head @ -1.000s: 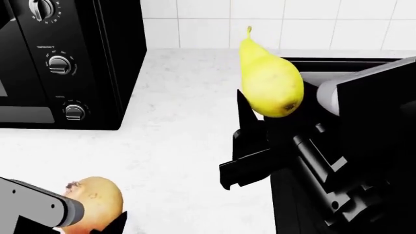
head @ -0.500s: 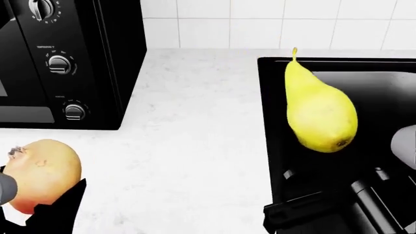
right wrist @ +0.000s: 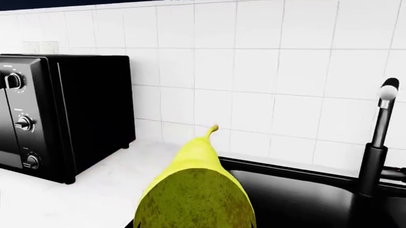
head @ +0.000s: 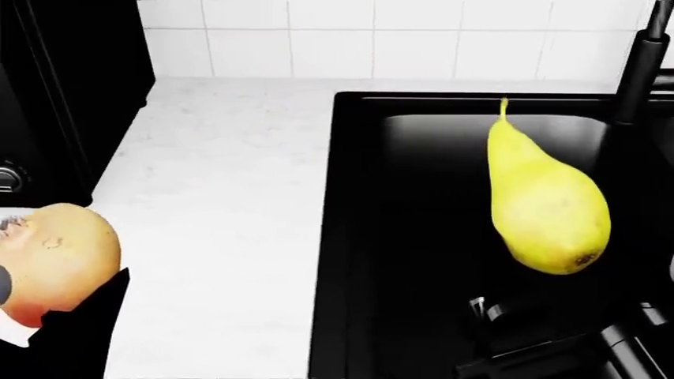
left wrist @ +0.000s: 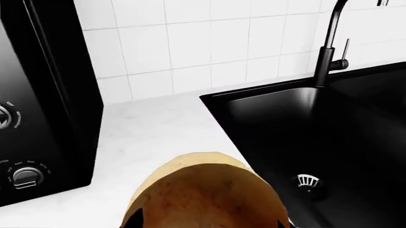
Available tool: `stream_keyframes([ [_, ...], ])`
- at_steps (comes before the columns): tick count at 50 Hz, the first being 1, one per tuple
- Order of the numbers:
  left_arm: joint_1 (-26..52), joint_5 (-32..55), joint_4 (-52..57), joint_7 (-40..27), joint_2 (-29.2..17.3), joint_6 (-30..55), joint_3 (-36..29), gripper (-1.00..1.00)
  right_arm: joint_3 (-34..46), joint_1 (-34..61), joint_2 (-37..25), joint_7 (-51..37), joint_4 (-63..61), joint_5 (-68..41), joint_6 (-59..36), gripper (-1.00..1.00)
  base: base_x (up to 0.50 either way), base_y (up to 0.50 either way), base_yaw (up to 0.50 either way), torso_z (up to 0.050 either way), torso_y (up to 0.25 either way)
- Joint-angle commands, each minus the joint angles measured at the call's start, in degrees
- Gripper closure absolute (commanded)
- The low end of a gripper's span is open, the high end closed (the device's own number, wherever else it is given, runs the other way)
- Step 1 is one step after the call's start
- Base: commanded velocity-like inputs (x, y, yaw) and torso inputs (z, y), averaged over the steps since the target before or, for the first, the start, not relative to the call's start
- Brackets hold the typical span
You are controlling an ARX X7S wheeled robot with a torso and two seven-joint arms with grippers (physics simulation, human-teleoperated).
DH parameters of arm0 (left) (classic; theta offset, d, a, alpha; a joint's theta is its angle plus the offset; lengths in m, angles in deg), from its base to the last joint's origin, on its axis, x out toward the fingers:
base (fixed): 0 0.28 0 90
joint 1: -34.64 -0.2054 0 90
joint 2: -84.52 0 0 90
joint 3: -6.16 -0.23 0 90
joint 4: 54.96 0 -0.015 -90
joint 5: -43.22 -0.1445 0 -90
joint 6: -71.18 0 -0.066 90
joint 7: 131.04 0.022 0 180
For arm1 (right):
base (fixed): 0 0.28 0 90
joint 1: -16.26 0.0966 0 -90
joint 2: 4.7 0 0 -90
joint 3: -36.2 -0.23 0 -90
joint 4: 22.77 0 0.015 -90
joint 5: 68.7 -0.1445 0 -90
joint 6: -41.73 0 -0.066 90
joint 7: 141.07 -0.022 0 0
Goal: There is a mixed pile of frozen fruits and vegetables on the counter. Locate all the frozen vegetables and place the items in a bowl on the counter. Take all the frozen fruits and defrost them in a running sink.
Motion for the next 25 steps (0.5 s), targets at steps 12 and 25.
stream_keyframes([
  [12,-4.0,4.9,4.6,0.0,-4.7,-3.6,6.2,1.00,-0.8,-2.0,-0.8,1.8,-1.3,2.3,0.6,1.00,0.00,-0.50,0.00,0.000,0.001],
  [25,6.1,-1.7,-3.7,-0.4,4.3,0.8,-2.8,1.00,-1.0,-3.3,-1.0,2.5,-2.0,2.5,1.1,1.00,0.00,-0.36,0.00,0.000,0.000],
])
